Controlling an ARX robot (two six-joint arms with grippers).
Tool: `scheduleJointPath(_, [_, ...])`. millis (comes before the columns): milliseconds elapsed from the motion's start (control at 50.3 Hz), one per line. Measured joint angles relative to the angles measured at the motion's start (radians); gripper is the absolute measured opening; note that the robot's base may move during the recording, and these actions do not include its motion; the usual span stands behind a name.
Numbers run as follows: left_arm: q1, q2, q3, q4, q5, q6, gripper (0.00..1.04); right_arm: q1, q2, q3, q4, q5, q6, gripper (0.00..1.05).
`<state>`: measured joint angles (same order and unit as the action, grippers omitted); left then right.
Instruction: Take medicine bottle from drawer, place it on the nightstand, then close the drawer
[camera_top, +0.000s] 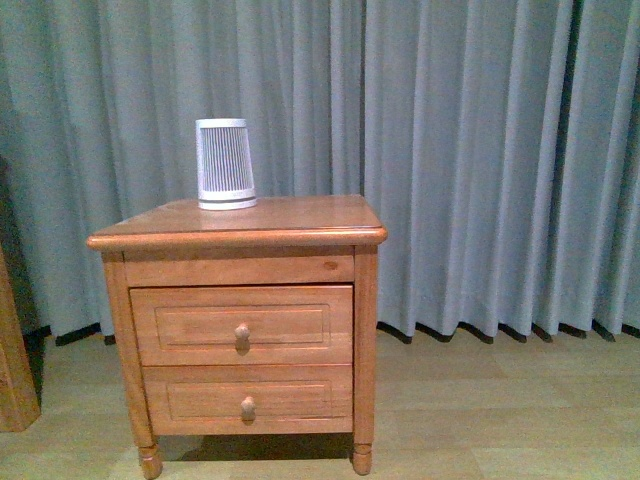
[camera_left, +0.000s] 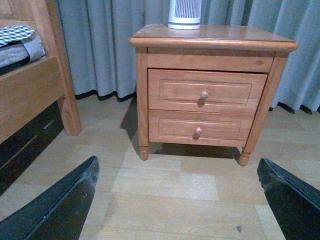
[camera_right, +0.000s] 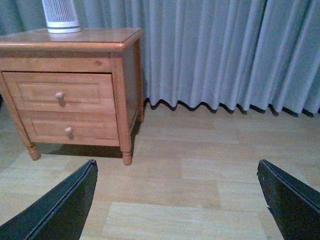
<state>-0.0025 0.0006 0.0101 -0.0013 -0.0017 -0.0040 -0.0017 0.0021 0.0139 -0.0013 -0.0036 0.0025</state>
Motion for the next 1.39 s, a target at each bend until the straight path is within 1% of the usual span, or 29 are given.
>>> scheduleJointPath(1134, [0.000, 0.000, 0.000, 0.000, 0.001, 0.000, 0.98, 0.000, 0.000, 0.000, 0.000, 0.000, 0.000, 0.98])
scheduleJointPath(1154, [-0.001, 0.001, 0.000, 0.000, -0.004, 0.000, 0.98, 0.000, 0.000, 0.000, 0.000, 0.000, 0.000, 0.98])
scheduleJointPath(1173, [-0.019, 0.003, 0.000, -0.008, -0.054, -0.004, 0.98, 0.000, 0.000, 0.000, 0.000, 0.000, 0.000, 0.98])
scheduleJointPath(1193, [-0.051, 0.010, 0.000, -0.012, -0.148, -0.005, 0.98, 0.000, 0.000, 0.000, 0.000, 0.000, 0.000, 0.98])
scheduleJointPath(1213, [-0.081, 0.016, 0.000, -0.013, -0.217, -0.004, 0.98, 0.000, 0.000, 0.000, 0.000, 0.000, 0.000, 0.98])
scheduleJointPath(1233, [-0.098, 0.021, 0.000, -0.011, -0.248, -0.003, 0.98, 0.000, 0.000, 0.000, 0.000, 0.000, 0.000, 0.98])
scheduleJointPath(1253, [-0.112, 0.025, 0.000, -0.006, -0.268, -0.001, 0.98, 0.000, 0.000, 0.000, 0.000, 0.000, 0.000, 0.98])
scheduleJointPath(1293, [-0.127, 0.066, 0.000, 0.057, -0.283, 0.005, 0.98, 0.000, 0.000, 0.000, 0.000, 0.000, 0.000, 0.98])
scheduleJointPath(1392, [-0.089, 0.314, 0.000, 0.333, -0.235, 0.011, 0.98, 0.000, 0.000, 0.000, 0.000, 0.000, 0.000, 0.98])
